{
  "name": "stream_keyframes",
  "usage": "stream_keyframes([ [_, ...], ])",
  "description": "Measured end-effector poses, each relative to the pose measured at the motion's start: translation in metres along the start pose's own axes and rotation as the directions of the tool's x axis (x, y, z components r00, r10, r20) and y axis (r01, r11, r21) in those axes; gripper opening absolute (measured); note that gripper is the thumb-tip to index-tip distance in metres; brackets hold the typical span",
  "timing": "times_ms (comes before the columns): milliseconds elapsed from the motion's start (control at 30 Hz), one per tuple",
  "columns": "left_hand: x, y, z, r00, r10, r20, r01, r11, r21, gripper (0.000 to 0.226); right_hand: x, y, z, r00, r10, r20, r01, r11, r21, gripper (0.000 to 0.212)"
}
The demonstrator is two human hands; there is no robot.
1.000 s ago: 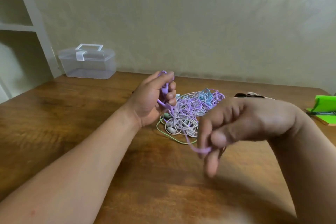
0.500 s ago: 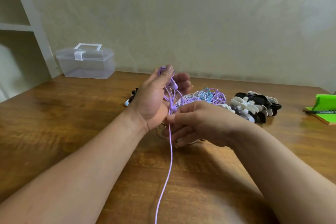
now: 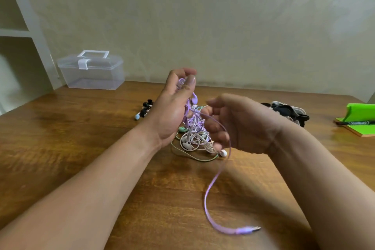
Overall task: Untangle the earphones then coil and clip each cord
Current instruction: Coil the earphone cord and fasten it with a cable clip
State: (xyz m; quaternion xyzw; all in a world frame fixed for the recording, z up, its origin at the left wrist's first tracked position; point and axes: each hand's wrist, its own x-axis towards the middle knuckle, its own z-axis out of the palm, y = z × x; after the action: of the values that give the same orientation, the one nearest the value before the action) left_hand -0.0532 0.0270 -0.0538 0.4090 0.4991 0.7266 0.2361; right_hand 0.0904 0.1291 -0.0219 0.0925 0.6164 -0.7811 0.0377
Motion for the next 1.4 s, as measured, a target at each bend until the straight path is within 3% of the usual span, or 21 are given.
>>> stream_keyframes([
  [133,0.0,0.001,0.001,0.996,-0.089,-0.027,0.089,0.996,-0.007,0.014,0.005,0.006,-0.006,0.989,-0.091,-0.112,0.054,0.952,-0.302,0.017],
  [200,0.002,-0.001,-0.003,0.99,-0.13,-0.052,0.129,0.991,-0.021,0.017,0.002,0.006,-0.009,0.994,-0.086,-0.074,0.052,0.924,-0.379,0.02],
  [300,0.002,-0.005,-0.006,0.979,-0.186,-0.088,0.184,0.982,-0.034,0.017,-0.004,0.004,-0.008,0.996,-0.084,0.004,0.081,0.952,-0.296,0.026],
  [367,0.002,-0.007,-0.006,0.983,-0.168,-0.074,0.174,0.981,0.081,0.011,-0.004,0.001,-0.01,0.995,-0.094,-0.016,0.09,0.98,-0.175,0.022],
  [433,0.001,-0.004,-0.006,0.991,-0.132,-0.02,0.134,0.978,0.161,0.007,-0.003,-0.004,-0.015,0.991,-0.121,-0.054,0.121,0.993,-0.016,0.012],
  [500,-0.002,0.003,-0.005,0.986,-0.142,0.088,0.127,0.979,0.159,0.017,-0.005,-0.01,-0.022,0.971,-0.212,-0.109,0.22,0.974,0.063,0.014],
  [633,-0.011,0.009,-0.004,0.937,-0.157,0.312,0.104,0.978,0.178,0.016,-0.01,-0.012,-0.033,0.865,-0.357,-0.351,0.348,0.933,-0.092,0.031],
  [767,-0.011,0.009,0.0,0.927,-0.145,0.345,0.142,0.989,0.034,0.014,-0.005,-0.011,-0.032,0.863,-0.333,-0.38,0.353,0.935,-0.017,0.033],
  [833,-0.009,0.01,0.002,0.96,-0.128,0.25,0.159,0.981,-0.112,0.014,-0.006,-0.013,-0.029,0.869,-0.327,-0.372,0.358,0.933,0.016,0.034],
  [933,-0.003,0.012,0.002,0.996,-0.087,0.012,0.087,0.97,-0.229,0.013,-0.017,-0.015,-0.031,0.903,-0.378,-0.203,0.363,0.925,-0.108,0.04],
  [1000,-0.002,0.015,0.0,0.992,-0.093,-0.08,0.072,0.97,-0.234,0.012,-0.024,-0.01,-0.033,0.932,-0.357,0.057,0.359,0.892,-0.274,0.038],
  [1067,-0.003,0.017,0.001,0.989,-0.105,-0.108,0.084,0.98,-0.181,0.015,-0.029,-0.007,-0.029,0.91,-0.2,0.364,0.341,0.859,-0.382,0.022],
  [1133,-0.006,0.016,0.002,0.992,-0.079,-0.096,0.071,0.994,-0.088,0.02,-0.027,-0.004,-0.028,0.878,-0.047,0.477,0.311,0.812,-0.493,0.024],
  [1200,-0.007,0.014,0.006,0.995,-0.044,-0.095,0.042,0.999,-0.022,0.022,-0.019,0.001,-0.026,0.933,0.013,0.36,0.204,0.804,-0.558,0.04],
  [1267,-0.007,0.013,0.007,0.995,-0.009,-0.103,0.012,1.0,0.028,0.025,-0.011,0.006,-0.018,0.977,0.008,0.214,0.102,0.86,-0.5,0.051],
  [1333,-0.008,0.012,0.009,0.995,0.007,-0.103,-0.001,0.998,0.056,0.03,-0.002,0.011,-0.008,0.993,-0.068,0.093,0.103,0.889,-0.445,0.054],
  [1400,-0.009,0.011,0.011,0.994,-0.004,-0.109,0.006,1.0,0.015,0.024,0.009,0.016,-0.003,0.978,-0.194,-0.076,0.126,0.841,-0.526,0.05],
])
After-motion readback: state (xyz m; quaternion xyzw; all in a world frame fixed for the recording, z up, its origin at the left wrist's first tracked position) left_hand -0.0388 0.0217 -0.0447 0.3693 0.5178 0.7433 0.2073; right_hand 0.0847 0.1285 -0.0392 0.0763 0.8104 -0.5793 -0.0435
